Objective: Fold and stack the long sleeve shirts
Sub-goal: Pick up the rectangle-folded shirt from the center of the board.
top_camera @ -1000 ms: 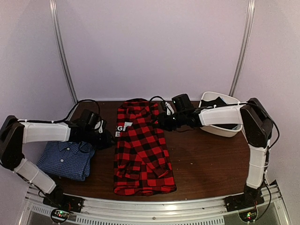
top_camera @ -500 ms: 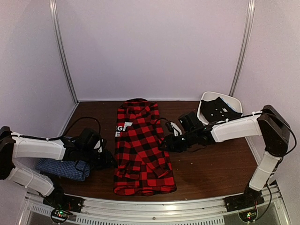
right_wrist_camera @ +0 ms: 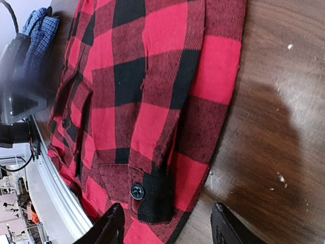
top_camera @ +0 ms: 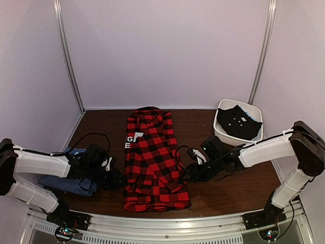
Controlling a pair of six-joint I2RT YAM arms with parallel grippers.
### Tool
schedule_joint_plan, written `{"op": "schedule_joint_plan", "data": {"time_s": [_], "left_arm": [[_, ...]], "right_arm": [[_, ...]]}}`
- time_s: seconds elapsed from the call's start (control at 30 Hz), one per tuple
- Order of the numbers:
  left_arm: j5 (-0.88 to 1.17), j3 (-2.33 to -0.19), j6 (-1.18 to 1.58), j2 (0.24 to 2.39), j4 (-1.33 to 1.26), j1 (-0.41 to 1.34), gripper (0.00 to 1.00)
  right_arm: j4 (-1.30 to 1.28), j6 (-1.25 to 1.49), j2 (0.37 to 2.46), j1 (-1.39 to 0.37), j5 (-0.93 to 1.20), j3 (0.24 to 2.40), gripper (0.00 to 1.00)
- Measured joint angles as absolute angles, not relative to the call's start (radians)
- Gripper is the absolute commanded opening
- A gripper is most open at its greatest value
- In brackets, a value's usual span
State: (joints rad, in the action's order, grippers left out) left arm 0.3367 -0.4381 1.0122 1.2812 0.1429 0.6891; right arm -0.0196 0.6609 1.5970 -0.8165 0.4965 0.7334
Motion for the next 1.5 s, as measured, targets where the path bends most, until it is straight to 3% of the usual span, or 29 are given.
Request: {"op": "schedule_joint_plan", "data": {"time_s": [0.93, 1.3, 1.5], "left_arm": [[0.471, -0.39, 1.024, 1.351, -0.025, 0.699, 0.36], [0.472, -0.383, 1.035, 1.333, -0.012, 0.723, 0.41], [0.472, -0.382, 1.054, 1.337, -0.014, 0.736, 0.33]], "right_arm": [[0.142, 0.764, 1.612, -0.852, 0.509, 0.635, 0.5], [0.204, 0.785, 1.628, -0.858, 0.524, 0.614, 0.4], [0.216, 0.795, 1.633, -0.862, 0.525, 0.61, 0.36]]}}
